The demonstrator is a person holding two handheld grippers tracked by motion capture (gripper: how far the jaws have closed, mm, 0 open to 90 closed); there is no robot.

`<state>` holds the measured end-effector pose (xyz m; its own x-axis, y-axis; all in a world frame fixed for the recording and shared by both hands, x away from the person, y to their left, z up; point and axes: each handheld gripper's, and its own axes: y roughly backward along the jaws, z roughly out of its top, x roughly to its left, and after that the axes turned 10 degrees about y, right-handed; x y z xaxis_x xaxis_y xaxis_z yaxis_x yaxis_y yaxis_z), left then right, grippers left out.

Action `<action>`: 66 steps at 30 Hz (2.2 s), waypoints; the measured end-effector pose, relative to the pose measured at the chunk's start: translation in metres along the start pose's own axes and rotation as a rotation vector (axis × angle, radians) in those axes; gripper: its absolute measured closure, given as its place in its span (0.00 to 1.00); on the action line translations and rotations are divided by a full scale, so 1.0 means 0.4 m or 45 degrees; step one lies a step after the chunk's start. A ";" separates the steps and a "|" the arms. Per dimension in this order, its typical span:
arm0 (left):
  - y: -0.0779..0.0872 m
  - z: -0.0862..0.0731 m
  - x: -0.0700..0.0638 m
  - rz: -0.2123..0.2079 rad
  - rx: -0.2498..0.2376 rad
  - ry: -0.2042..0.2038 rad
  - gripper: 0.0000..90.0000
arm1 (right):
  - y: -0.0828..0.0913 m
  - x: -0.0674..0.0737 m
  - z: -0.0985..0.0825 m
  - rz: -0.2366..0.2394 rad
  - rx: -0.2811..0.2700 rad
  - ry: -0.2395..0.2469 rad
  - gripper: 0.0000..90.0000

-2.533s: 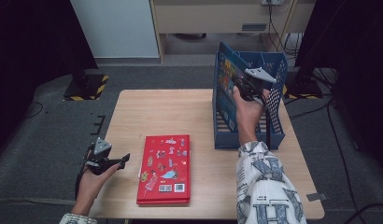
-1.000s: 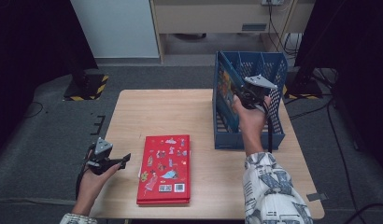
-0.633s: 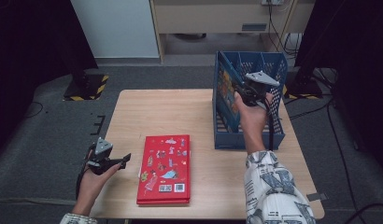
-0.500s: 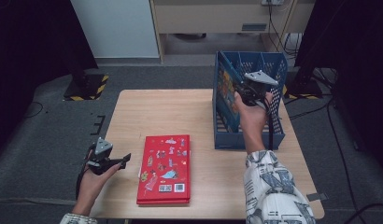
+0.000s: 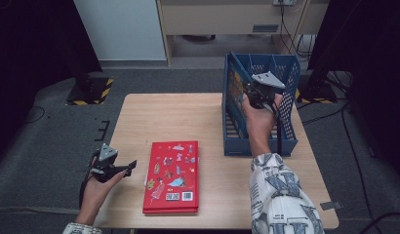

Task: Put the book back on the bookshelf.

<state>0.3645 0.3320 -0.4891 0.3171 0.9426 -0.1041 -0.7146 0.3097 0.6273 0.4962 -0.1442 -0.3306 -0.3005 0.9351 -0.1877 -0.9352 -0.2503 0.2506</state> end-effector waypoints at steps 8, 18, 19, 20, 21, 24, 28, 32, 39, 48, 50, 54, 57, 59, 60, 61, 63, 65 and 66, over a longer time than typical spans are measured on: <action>0.002 -0.001 0.006 -0.003 -0.010 0.012 0.13 | -0.022 0.004 0.014 -0.050 -0.016 -0.004 0.92; 0.002 0.000 0.005 -0.005 -0.007 0.005 0.14 | -0.038 0.005 0.008 -0.079 -0.036 -0.020 0.92; 0.002 0.000 0.005 -0.005 -0.007 0.004 0.14 | -0.039 0.006 0.008 -0.079 -0.040 -0.017 0.92; 0.002 0.000 0.005 -0.004 -0.008 0.005 0.14 | -0.040 0.007 0.007 -0.077 -0.045 -0.014 0.92; 0.001 0.000 0.005 -0.005 -0.008 0.005 0.14 | -0.040 0.008 0.007 -0.076 -0.043 -0.013 0.92; 0.001 0.000 0.004 -0.005 -0.004 0.000 0.14 | -0.040 0.012 0.006 -0.082 -0.032 -0.013 0.92; 0.001 0.001 0.001 -0.006 -0.004 -0.004 0.14 | -0.039 0.019 0.003 -0.078 -0.012 -0.011 0.91; 0.001 0.001 0.001 -0.005 -0.004 -0.004 0.14 | -0.039 0.028 -0.001 -0.073 -0.007 -0.009 0.91; 0.000 0.001 -0.001 -0.006 -0.005 -0.001 0.14 | -0.042 0.038 0.001 -0.074 -0.009 -0.008 0.91; 0.000 0.001 -0.001 -0.010 -0.008 -0.001 0.14 | -0.043 0.045 0.003 -0.060 -0.005 -0.007 0.90; 0.000 0.001 -0.001 -0.010 -0.008 -0.002 0.14 | -0.042 0.045 0.002 -0.053 -0.002 0.000 0.89; -0.001 0.001 -0.002 -0.010 -0.006 -0.001 0.14 | -0.039 0.044 0.000 -0.036 0.000 -0.006 0.87; -0.001 0.001 -0.004 -0.011 -0.005 -0.003 0.14 | -0.036 0.044 -0.006 -0.013 0.006 -0.006 0.80; -0.001 0.001 -0.006 -0.010 -0.003 -0.005 0.14 | -0.030 0.047 -0.012 -0.005 0.012 0.003 0.77; -0.001 0.002 -0.006 -0.010 -0.002 -0.007 0.14 | -0.028 0.048 -0.014 -0.004 0.014 0.010 0.76; -0.001 0.002 -0.007 -0.010 0.000 -0.009 0.14 | -0.025 0.049 -0.017 0.003 0.015 0.014 0.74; -0.002 0.002 -0.009 -0.010 0.001 -0.016 0.14 | -0.017 0.052 -0.023 0.010 0.016 0.018 0.74; -0.001 0.002 -0.011 -0.010 0.003 -0.018 0.14 | -0.010 0.052 -0.031 0.016 0.018 0.023 0.73; -0.001 0.002 -0.012 -0.010 0.004 -0.019 0.14 | -0.007 0.051 -0.034 0.021 0.021 0.024 0.73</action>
<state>0.3640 0.3273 -0.4882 0.3319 0.9383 -0.0974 -0.7102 0.3165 0.6289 0.4900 -0.1278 -0.3482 -0.3193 0.9260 -0.2015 -0.9270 -0.2611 0.2691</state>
